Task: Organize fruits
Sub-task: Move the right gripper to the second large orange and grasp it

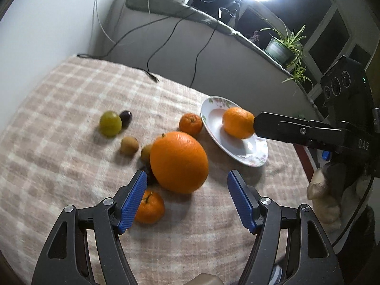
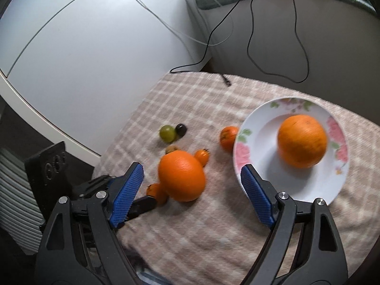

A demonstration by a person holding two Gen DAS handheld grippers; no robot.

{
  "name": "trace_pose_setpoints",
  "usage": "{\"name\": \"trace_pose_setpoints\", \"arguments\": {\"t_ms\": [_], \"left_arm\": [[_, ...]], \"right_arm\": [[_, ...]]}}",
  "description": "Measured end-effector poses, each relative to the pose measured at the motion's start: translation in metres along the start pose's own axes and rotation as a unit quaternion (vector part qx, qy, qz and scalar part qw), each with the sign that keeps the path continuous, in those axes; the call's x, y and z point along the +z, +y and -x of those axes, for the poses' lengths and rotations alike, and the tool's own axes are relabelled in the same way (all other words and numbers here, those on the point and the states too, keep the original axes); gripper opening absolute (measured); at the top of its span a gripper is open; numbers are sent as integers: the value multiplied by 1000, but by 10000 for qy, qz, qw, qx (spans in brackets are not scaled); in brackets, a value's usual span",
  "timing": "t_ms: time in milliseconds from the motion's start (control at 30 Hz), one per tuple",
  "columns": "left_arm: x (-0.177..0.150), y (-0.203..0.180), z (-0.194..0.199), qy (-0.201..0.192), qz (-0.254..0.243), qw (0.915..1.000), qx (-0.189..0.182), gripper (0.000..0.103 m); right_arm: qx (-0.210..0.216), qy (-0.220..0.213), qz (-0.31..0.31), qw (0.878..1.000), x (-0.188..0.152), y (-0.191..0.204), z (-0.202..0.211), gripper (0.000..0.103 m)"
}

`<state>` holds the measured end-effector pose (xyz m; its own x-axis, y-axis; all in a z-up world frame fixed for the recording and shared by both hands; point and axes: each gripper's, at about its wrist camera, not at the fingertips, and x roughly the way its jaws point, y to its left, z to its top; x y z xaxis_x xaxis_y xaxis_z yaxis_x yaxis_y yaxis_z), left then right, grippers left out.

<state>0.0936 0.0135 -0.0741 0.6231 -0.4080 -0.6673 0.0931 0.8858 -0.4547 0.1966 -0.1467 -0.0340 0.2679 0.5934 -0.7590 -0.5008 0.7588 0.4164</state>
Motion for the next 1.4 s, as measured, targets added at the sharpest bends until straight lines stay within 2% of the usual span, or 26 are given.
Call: {"name": "trace_pose_setpoints", "arguments": {"t_ms": [167, 300, 600, 1067, 1167, 1400], "left_arm": [[-5, 0, -5, 44, -20, 10000, -61, 70], [-3, -1, -11, 98, -65, 9999, -52, 70], [5, -2, -20, 117, -66, 9999, -55, 70], [10, 4, -34, 274, -48, 9996, -15, 70], [10, 6, -37, 287, -19, 9996, -20, 70], [10, 6, -38, 210, -85, 9997, -23, 68]], "right_arm": [[324, 120, -190, 9992, -8, 4, -14, 87], [380, 231, -235, 9987, -9, 7, -28, 87], [294, 495, -233, 9981, -4, 10, -58, 79], [-31, 807, -23, 9967, 0, 13, -86, 78], [-94, 899, -2, 9959, -1, 13, -92, 72], [-14, 907, -100, 9958, -1, 9, -92, 71]]}}
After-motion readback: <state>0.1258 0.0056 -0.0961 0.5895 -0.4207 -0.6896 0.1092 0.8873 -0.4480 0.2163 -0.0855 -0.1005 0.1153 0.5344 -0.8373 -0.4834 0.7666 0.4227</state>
